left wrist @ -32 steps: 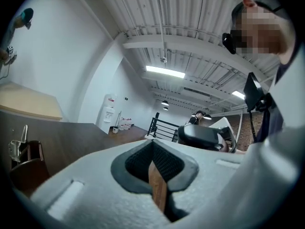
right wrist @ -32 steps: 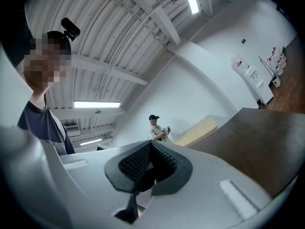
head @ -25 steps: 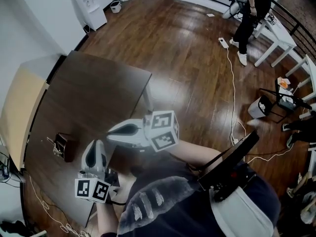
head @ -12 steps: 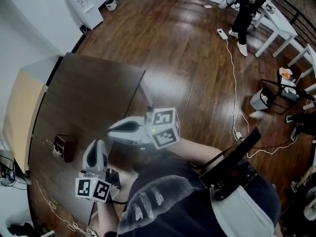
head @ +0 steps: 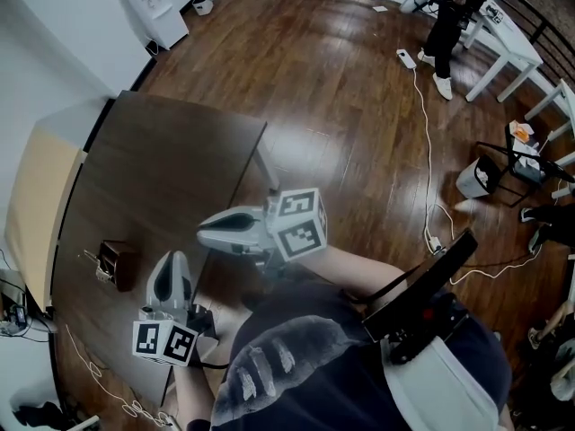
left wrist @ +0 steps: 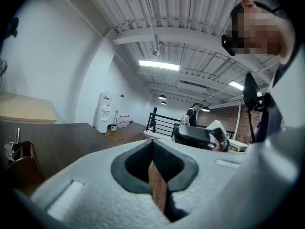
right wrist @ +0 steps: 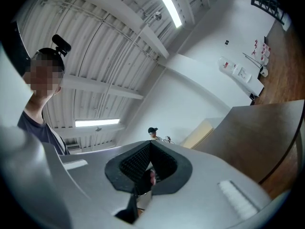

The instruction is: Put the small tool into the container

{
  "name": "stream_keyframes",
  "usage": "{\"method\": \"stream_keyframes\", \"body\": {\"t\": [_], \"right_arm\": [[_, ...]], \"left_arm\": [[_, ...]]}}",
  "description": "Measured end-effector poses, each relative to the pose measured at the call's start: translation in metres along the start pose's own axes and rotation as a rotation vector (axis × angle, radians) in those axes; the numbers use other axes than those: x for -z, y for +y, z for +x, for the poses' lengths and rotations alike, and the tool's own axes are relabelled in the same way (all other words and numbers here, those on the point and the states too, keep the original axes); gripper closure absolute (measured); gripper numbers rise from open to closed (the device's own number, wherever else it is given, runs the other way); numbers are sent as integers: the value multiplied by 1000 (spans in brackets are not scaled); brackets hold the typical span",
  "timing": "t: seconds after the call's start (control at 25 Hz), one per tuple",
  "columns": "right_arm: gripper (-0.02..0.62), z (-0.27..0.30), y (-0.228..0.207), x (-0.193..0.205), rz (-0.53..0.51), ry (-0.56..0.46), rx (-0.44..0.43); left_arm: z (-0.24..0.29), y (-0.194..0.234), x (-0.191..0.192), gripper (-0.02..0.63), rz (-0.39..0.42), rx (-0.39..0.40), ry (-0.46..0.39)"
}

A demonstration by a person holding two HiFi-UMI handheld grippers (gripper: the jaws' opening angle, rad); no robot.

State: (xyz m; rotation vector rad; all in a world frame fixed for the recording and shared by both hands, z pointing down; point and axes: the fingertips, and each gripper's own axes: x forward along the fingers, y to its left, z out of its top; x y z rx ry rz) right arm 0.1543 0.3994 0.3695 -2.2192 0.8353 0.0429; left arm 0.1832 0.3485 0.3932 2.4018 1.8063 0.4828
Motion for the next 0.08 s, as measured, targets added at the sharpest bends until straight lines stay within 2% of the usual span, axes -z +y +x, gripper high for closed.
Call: {"method": "stream_keyframes", "body": {"t": [0.08], "right_arm": [[594, 5, -2, -2, 5, 4, -2]], "left_arm": [[-2, 5, -4, 604, -6, -5, -12]]}}
